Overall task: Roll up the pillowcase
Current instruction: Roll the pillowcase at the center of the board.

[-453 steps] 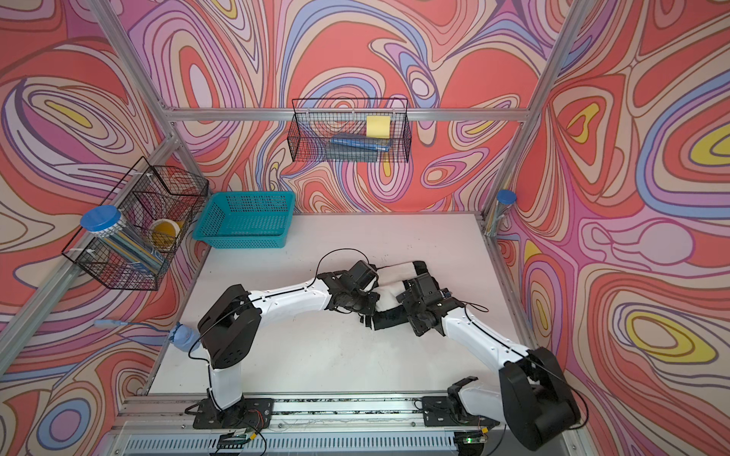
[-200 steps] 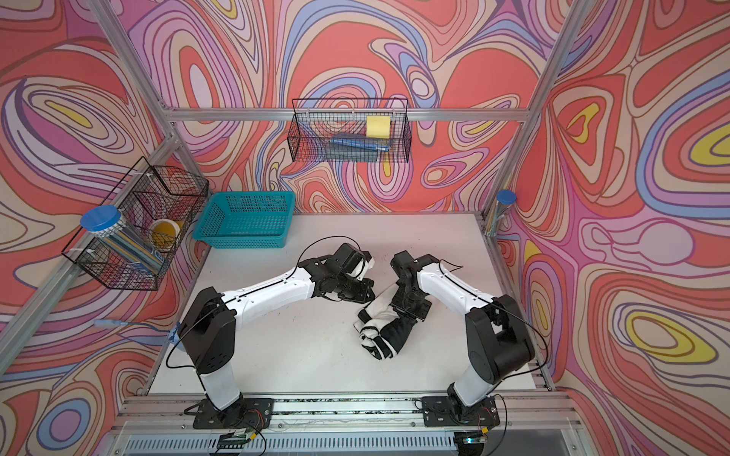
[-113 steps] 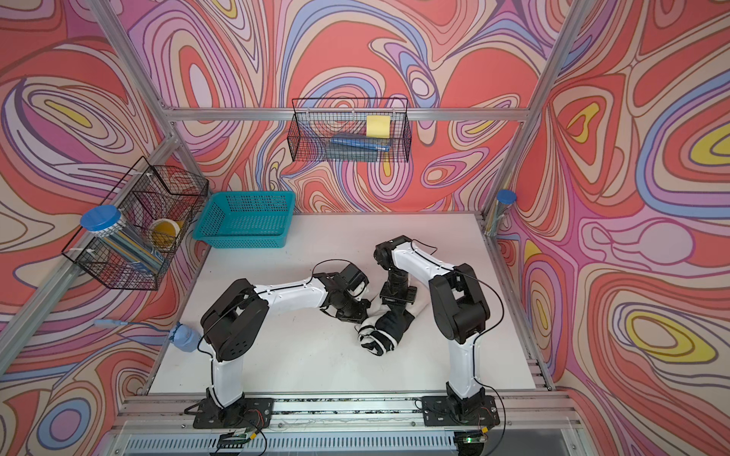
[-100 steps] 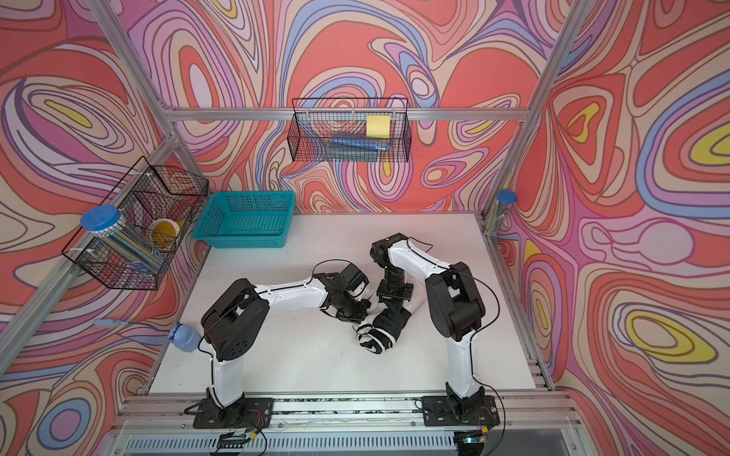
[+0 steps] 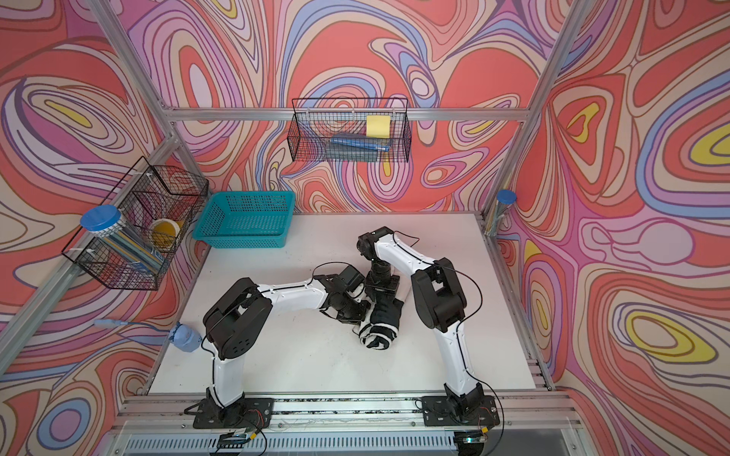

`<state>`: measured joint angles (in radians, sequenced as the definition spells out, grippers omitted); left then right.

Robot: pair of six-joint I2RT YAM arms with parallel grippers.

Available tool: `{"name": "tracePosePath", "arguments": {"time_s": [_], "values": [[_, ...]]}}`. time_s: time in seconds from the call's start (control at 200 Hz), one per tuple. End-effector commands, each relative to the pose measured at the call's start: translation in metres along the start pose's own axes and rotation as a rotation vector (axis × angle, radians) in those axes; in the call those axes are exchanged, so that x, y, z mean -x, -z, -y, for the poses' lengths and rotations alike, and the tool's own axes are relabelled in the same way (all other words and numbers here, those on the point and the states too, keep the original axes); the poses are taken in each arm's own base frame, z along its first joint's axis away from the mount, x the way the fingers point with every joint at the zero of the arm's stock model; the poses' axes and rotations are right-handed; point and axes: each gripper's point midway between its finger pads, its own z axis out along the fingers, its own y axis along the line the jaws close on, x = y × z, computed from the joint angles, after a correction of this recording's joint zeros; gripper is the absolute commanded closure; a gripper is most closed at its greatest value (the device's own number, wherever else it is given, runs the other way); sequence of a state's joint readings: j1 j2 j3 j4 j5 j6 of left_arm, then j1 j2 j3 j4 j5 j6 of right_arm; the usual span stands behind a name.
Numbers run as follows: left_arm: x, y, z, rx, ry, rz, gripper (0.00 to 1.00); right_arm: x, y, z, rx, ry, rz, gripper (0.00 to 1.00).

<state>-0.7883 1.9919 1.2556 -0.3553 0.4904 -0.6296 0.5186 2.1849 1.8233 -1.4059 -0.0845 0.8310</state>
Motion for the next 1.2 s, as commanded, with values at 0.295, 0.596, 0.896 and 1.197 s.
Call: {"name": "tracePosePath", "arguments": {"time_s": [0.295,0.596,0.896,1.197], "values": [[-0.032,0.107,-0.031,0.196,-0.066,0.186,0.45,0.023,-0.058,-0.035,0.054,-0.022,0.006,0.45],[-0.045,0.127,0.055,0.002,-0.379,0.126,0.61,0.028,-0.064,-0.046,0.023,0.011,0.012,0.44],[-0.054,0.098,0.119,-0.074,-0.648,0.14,0.59,0.021,-0.075,-0.045,0.052,-0.002,-0.011,0.44],[-0.014,0.067,0.102,0.081,-0.614,0.367,0.59,0.02,-0.073,-0.053,0.1,-0.015,-0.013,0.44]]}}
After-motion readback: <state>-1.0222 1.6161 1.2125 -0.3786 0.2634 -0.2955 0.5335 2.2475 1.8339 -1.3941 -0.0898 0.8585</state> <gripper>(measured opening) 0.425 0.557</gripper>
